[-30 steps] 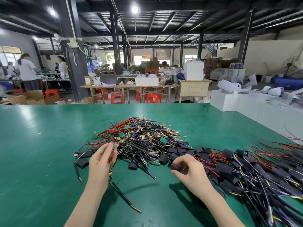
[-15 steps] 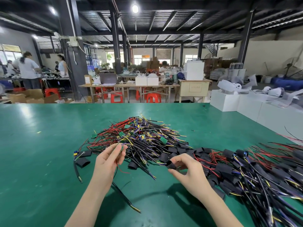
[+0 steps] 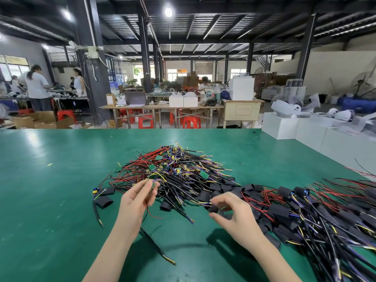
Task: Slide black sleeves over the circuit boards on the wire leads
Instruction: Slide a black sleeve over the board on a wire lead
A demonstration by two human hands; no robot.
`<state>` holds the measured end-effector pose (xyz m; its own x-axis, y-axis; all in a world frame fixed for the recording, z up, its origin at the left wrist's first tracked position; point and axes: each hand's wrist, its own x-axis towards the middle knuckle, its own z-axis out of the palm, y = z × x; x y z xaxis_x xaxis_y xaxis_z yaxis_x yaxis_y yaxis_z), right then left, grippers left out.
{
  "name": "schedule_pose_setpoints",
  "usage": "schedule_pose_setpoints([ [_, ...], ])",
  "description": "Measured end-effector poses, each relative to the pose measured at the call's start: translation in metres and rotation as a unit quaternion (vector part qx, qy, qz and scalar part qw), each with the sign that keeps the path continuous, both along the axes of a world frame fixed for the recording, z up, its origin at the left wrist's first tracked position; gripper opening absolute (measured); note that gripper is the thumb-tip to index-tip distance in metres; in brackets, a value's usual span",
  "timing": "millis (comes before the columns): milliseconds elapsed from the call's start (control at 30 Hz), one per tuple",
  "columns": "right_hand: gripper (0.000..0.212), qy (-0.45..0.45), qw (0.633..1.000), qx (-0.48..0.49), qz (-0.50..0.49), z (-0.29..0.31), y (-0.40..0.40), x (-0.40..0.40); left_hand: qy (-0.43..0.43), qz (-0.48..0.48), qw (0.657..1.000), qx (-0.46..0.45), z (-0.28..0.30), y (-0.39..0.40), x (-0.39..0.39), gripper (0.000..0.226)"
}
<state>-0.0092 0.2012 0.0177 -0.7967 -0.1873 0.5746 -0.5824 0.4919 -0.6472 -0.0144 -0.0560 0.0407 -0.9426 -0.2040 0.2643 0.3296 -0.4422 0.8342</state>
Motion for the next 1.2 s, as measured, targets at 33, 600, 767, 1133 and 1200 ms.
schedule_pose_setpoints([
  [33, 0.031, 0.003, 1.000, -0.001, -0.001, 0.001, 0.000, 0.000, -0.002, 0.000, 1.000, -0.001, -0.001, -0.001, -0.001, 0.015],
  [600, 0.033, 0.017, 1.000, -0.001, -0.016, 0.011, 0.011, 0.004, 0.021, 0.033, 0.992, -0.117, -0.014, -0.011, -0.010, 0.023],
  [767, 0.032, 0.028, 0.999, 0.019, -0.020, 0.014, 0.012, 0.007, 0.066, 0.038, 0.971, -0.228, -0.012, -0.009, -0.004, 0.019],
  [1133, 0.024, 0.028, 0.980, 0.161, -0.109, 0.021, 0.034, 0.007, 0.159, 0.160, 0.790, -0.570, -0.015, -0.003, 0.006, 0.016],
  [1200, 0.022, 0.023, 0.981, 0.159, -0.110, 0.021, 0.037, 0.007, 0.169, 0.161, 0.777, -0.584, -0.017, -0.003, 0.004, 0.021],
])
